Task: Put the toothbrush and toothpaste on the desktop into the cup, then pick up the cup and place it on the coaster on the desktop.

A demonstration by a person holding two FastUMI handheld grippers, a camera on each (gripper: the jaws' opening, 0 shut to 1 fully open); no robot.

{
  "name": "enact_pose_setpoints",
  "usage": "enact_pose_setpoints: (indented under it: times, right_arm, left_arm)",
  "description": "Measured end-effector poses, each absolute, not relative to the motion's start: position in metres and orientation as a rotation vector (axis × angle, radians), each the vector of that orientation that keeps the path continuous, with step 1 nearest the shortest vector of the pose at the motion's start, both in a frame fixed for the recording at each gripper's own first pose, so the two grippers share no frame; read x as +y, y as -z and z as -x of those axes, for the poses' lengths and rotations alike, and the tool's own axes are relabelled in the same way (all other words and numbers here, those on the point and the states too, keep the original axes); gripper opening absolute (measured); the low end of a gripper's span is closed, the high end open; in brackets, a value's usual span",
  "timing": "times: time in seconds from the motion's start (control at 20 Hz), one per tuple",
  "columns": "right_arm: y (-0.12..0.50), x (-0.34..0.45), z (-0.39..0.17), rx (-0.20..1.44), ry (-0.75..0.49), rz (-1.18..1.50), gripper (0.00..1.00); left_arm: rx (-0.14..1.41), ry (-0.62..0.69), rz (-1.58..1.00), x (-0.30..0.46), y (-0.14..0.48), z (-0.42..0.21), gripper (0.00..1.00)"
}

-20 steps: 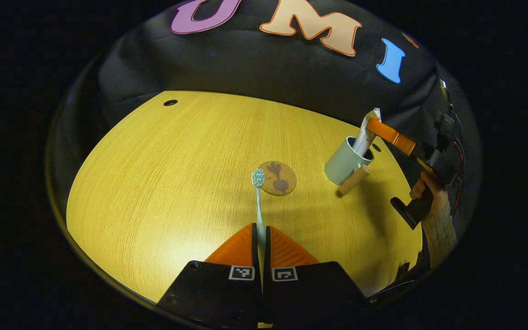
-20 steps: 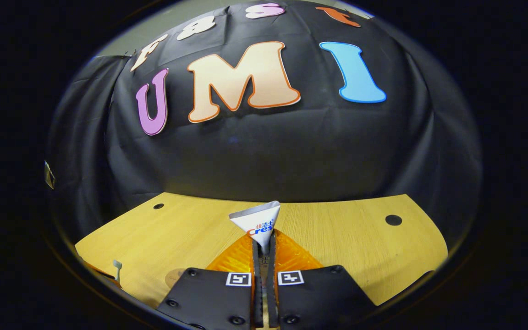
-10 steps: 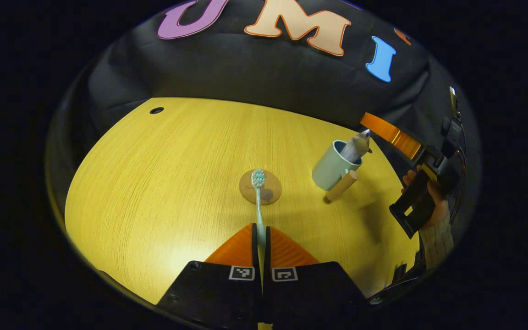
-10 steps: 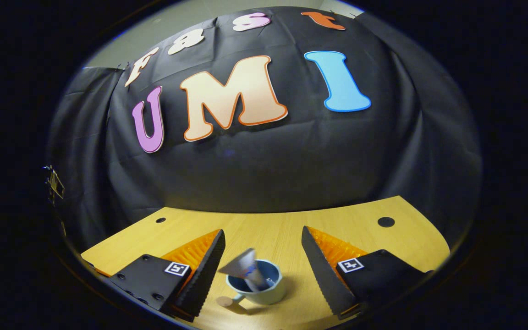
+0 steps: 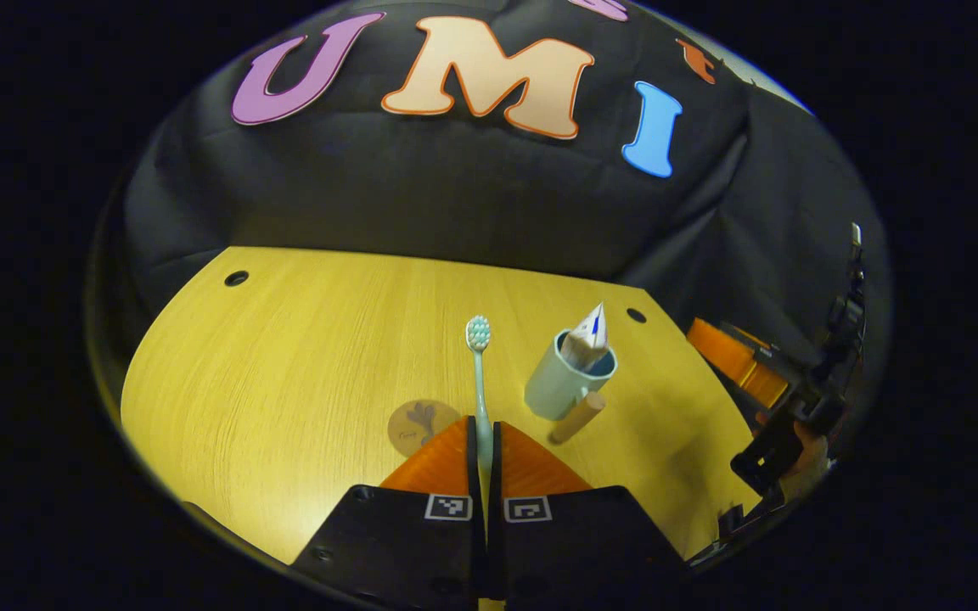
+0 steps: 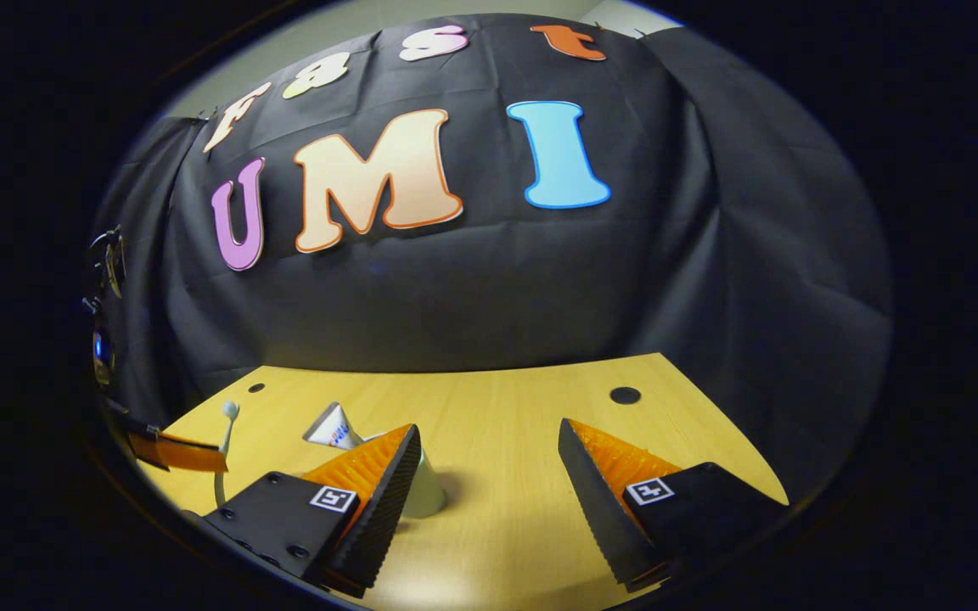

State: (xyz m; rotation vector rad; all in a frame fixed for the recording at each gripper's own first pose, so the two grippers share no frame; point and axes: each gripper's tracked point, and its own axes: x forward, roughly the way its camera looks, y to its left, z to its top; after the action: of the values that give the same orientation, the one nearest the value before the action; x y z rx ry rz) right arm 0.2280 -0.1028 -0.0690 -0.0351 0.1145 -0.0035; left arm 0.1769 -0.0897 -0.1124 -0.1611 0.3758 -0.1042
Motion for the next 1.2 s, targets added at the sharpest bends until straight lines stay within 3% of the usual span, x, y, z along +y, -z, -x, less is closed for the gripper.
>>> enact_pose_setpoints:
  times: [0.5,1.2]
  right_arm:
    - [0.080,-0.174,-0.172,0.149,0.172,-0.006,0.99]
    - [0.100,-0.231,-0.118,0.169,0.295,-0.069,0.96]
  left_arm:
    - [0.173,0.287,0.146,-0.171,0.040,-0.234,0.00]
    - [-0.045,0.286,0.096,-0.196,-0.007,-0.287,0.00]
